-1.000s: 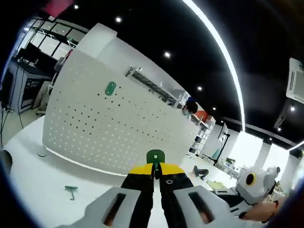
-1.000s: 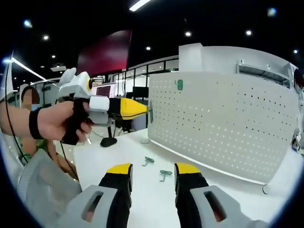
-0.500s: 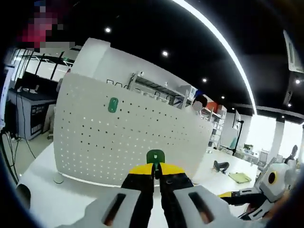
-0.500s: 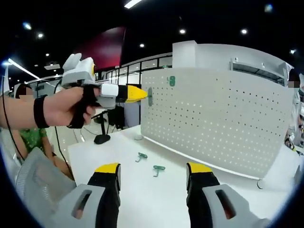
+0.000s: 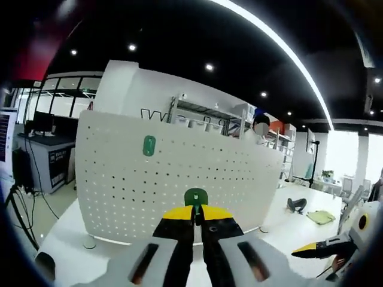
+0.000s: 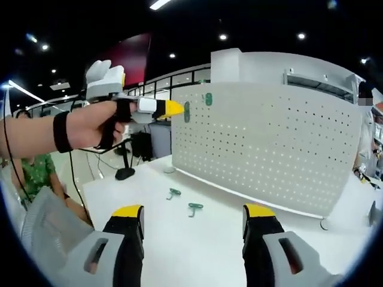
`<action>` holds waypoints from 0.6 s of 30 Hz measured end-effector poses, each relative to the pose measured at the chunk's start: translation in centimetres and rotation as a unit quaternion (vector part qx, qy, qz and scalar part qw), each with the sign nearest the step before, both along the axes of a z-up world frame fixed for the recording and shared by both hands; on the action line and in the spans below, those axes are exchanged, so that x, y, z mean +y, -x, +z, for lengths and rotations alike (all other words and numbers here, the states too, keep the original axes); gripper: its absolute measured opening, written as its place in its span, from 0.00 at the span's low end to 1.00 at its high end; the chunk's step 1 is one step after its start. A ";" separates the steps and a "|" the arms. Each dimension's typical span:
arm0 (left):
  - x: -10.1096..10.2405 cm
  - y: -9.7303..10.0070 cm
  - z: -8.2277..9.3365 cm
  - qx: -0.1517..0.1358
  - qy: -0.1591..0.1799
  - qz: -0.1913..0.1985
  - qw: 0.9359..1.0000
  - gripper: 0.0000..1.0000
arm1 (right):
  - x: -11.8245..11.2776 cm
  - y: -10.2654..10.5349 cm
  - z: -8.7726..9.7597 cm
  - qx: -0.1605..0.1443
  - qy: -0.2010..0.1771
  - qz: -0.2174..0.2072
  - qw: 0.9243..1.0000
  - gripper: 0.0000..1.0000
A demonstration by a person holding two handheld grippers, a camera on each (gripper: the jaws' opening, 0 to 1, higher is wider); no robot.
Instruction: Insert the hook assembly into the mounting plate slot until the hook locks in place.
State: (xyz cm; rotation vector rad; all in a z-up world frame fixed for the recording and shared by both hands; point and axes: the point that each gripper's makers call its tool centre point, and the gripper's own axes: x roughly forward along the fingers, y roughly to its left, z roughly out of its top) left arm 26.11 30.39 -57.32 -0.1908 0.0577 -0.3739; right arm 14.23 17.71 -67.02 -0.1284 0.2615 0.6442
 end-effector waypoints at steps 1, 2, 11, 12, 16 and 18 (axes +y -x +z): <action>0.0 -0.2 0.0 0.001 -0.001 0.001 1.000 0.03 | 0.0 0.0 0.0 0.000 -0.001 -0.002 1.000 0.70; 0.0 -0.4 0.0 0.002 -0.003 0.001 1.000 0.03 | -0.1 0.0 0.0 0.000 -0.002 -0.003 1.000 0.71; 0.7 -1.9 1.7 -0.016 -0.020 0.010 1.000 0.03 | 0.0 0.4 0.0 0.002 -0.011 -0.002 1.000 0.72; 0.7 -2.2 1.9 -0.019 -0.026 0.011 0.999 0.03 | 0.0 0.4 -0.1 0.004 -0.013 -0.002 1.000 0.72; 0.8 -3.1 2.5 -0.025 -0.027 0.018 0.999 0.03 | -0.2 0.6 -0.2 0.004 -0.015 -0.004 1.000 0.71; 0.9 -3.8 2.5 -0.022 -0.038 0.026 0.999 0.03 | -0.3 0.6 -0.3 0.007 -0.016 -0.005 1.000 0.71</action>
